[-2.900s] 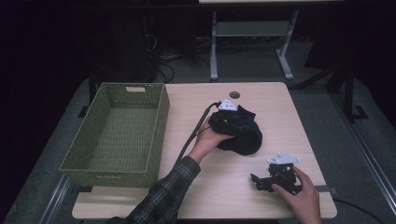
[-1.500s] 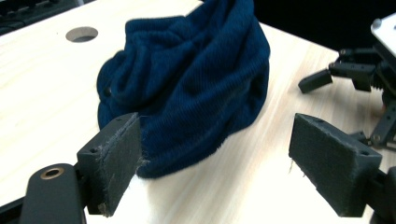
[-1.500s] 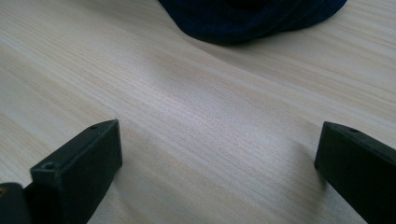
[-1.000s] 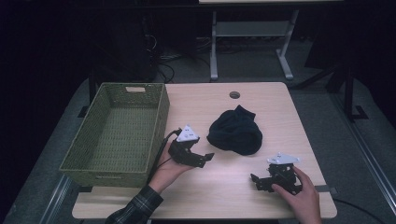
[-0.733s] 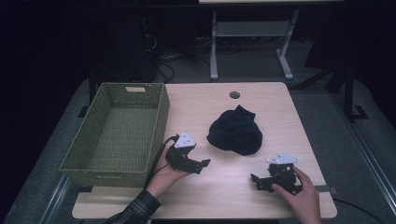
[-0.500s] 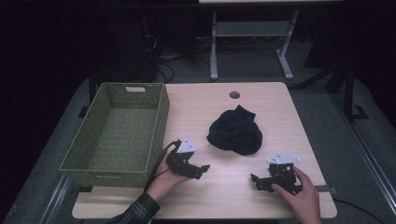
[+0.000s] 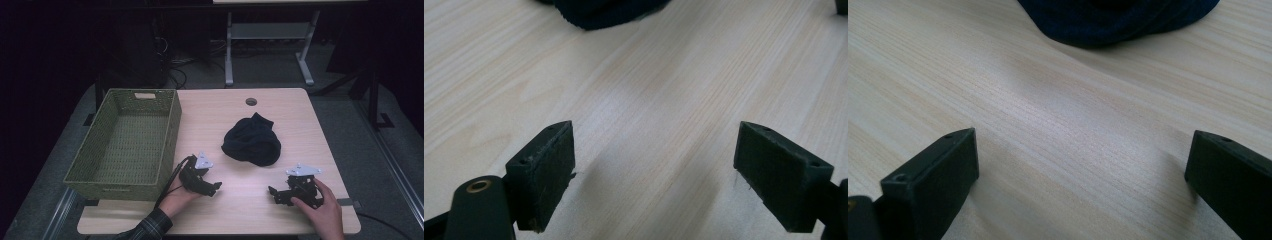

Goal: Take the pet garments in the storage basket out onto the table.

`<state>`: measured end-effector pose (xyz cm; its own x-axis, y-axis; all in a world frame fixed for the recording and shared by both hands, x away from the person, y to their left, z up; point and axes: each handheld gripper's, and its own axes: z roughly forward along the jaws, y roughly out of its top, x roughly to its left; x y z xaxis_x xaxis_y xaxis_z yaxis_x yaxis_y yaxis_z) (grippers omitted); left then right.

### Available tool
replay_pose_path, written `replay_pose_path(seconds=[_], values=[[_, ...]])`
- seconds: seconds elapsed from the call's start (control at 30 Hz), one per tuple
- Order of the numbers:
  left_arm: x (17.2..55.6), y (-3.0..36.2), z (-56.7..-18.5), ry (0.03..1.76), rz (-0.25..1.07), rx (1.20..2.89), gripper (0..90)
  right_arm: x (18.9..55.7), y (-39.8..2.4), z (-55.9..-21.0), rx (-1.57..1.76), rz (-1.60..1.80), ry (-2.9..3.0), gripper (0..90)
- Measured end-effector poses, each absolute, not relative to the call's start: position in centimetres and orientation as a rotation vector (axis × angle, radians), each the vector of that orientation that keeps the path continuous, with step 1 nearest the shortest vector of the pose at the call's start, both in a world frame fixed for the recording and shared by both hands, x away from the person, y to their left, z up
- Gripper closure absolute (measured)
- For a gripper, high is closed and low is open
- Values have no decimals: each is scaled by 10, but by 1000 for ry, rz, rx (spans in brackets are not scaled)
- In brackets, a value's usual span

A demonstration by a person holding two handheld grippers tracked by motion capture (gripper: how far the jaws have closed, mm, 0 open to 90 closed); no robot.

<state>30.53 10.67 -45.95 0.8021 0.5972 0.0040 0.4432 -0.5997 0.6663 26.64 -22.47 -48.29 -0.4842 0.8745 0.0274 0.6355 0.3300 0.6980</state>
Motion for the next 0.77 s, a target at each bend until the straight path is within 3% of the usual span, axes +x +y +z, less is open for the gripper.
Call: replay_pose_path(seconds=[0.77], values=[[297, 112, -478, 700, 294, 2253, 132, 266, -225, -483, 1339, 936, 2247, 4]])
